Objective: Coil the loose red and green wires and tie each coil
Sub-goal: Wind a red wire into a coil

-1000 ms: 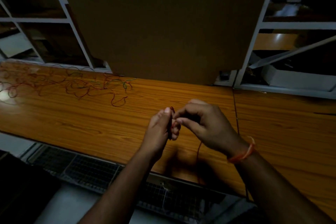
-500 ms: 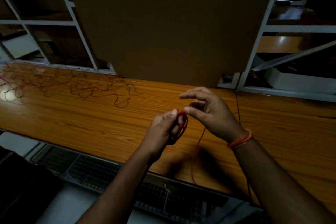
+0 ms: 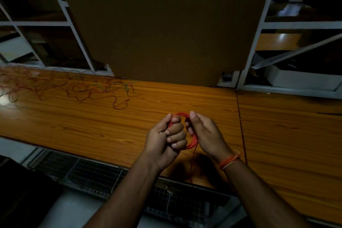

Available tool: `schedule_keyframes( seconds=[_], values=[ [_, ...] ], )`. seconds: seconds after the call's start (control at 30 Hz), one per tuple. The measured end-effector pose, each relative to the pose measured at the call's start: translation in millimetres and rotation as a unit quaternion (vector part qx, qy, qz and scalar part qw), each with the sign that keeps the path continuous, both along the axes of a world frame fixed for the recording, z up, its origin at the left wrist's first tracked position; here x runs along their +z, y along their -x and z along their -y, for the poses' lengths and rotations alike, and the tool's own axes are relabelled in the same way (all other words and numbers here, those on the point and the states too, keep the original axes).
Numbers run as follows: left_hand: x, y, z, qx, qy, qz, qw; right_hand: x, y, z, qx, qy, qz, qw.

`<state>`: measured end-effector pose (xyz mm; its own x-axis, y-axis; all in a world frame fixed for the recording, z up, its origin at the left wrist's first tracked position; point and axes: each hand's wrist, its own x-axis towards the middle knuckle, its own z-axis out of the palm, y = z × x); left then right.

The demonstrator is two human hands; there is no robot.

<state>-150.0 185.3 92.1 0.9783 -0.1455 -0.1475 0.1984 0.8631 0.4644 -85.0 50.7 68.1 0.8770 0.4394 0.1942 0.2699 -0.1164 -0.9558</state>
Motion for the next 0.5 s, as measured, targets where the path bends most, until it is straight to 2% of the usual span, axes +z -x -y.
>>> schedule_keyframes(
  seconds=[0.13, 0.27, 0.37, 0.5],
  values=[
    [7, -3, -20, 0.062, 0.04, -0.016, 0.997, -18, -1, 15, 0.051, -0.062, -0.151, 0.985],
    [14, -2, -39, 0.137, 0.051, -0.021, 0.989, -41, 0, 34, 0.034, -0.05, -0.186, 0.981],
    [15, -2, -51, 0.188, 0.07, -0.014, 0.979, -51, 4, 45, -0.023, -0.006, -0.164, 0.986],
    [14, -3, -58, 0.241, 0.054, -0.012, 0.969, -53, 14, 56, -0.045, 0.154, -0.041, 0.986]
  ],
)
